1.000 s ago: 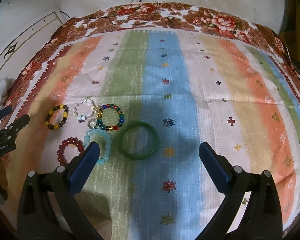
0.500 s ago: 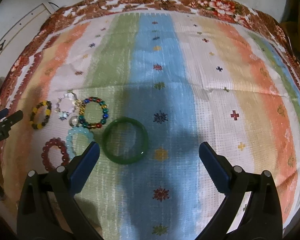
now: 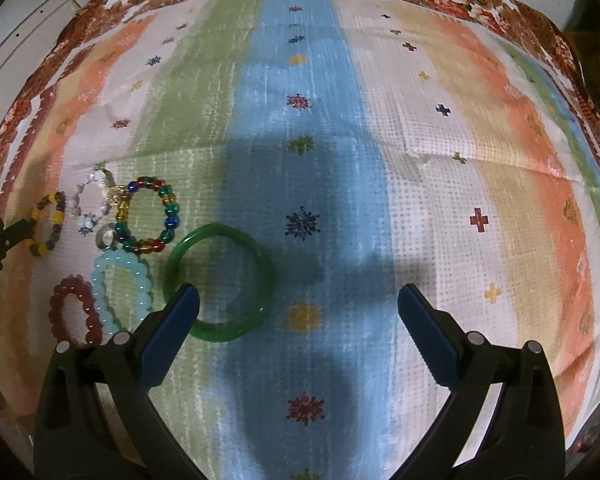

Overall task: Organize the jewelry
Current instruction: 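Move left gripper to yellow-black bracelet while right gripper moves to green jade bangle, then close left gripper on yellow-black bracelet while right gripper closes on green bangle, then lift and carry both held bracelets over the open silver tin box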

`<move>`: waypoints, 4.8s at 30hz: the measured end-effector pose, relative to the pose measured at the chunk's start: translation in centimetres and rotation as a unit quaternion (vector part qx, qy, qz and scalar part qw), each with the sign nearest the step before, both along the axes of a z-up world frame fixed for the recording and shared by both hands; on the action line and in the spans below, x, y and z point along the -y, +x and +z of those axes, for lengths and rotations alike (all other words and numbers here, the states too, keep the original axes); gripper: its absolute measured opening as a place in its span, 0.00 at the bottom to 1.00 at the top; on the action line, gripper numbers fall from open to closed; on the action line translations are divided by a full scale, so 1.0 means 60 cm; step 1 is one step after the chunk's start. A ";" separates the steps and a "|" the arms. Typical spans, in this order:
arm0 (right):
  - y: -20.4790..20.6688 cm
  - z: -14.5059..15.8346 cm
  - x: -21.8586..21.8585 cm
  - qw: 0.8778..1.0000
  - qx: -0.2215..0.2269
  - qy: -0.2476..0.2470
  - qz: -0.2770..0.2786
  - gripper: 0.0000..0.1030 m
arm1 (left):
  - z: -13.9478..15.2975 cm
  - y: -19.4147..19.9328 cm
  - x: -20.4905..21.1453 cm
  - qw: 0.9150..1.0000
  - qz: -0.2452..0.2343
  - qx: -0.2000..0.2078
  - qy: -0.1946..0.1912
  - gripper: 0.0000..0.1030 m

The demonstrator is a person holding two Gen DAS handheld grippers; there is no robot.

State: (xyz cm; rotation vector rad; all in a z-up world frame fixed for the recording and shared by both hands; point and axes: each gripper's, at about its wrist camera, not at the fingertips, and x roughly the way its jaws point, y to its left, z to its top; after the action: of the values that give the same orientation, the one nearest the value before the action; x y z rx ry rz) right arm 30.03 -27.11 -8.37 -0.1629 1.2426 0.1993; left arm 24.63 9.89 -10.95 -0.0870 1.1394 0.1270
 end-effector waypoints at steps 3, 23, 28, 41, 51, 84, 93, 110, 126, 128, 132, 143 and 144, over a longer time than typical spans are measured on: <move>0.007 -0.013 0.001 1.000 -0.010 -0.006 -0.004 0.95 | -0.009 0.004 -0.001 1.000 -0.003 -0.009 -0.005 0.95; 0.044 -0.056 0.005 0.999 -0.038 0.003 -0.013 0.71 | -0.039 0.018 -0.002 1.000 -0.007 -0.028 -0.007 0.70; 0.037 -0.052 -0.005 0.999 -0.038 0.012 -0.003 0.58 | -0.036 0.018 0.003 1.000 -0.011 -0.027 -0.006 0.57; 0.022 -0.051 -0.015 0.997 -0.052 0.049 0.013 0.09 | -0.031 0.015 -0.008 0.999 -0.012 -0.026 -0.019 0.09; 0.019 -0.036 -0.009 0.997 -0.051 0.060 0.015 0.08 | 0.004 0.007 -0.006 0.999 -0.013 -0.003 -0.046 0.09; -0.037 0.066 -0.014 0.996 0.011 0.080 0.037 0.10 | 0.087 -0.047 0.031 0.996 -0.037 0.058 -0.062 0.09; -0.064 0.093 -0.013 0.995 0.028 0.090 0.045 0.10 | 0.110 -0.072 0.045 0.994 -0.042 0.074 -0.064 0.09; -0.116 0.146 -0.001 0.990 0.057 0.116 0.053 0.10 | 0.164 -0.116 0.061 0.989 -0.059 0.109 -0.078 0.09; -0.173 0.181 0.000 0.985 0.084 0.127 0.076 0.10 | 0.206 -0.192 0.098 0.981 -0.096 0.143 -0.088 0.09; -0.183 0.187 0.001 0.984 0.089 0.130 0.081 0.10 | 0.209 -0.201 0.103 0.980 -0.103 0.146 -0.089 0.09; -0.205 0.200 0.001 0.981 0.098 0.137 0.093 0.10 | 0.216 -0.222 0.115 0.977 -0.116 0.153 -0.094 0.09; -0.252 0.212 0.012 0.977 0.108 0.151 0.106 0.10 | 0.225 -0.275 0.147 0.971 -0.145 0.166 -0.094 0.09; -0.256 0.213 0.012 0.976 0.108 0.153 0.108 0.10 | 0.226 -0.281 0.150 0.970 -0.149 0.166 -0.094 0.09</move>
State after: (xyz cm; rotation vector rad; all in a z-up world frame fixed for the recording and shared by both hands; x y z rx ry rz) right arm 14.65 -27.84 4.42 -0.0500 0.9631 0.5438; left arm 7.79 0.87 2.61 -0.1002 0.8157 -0.2575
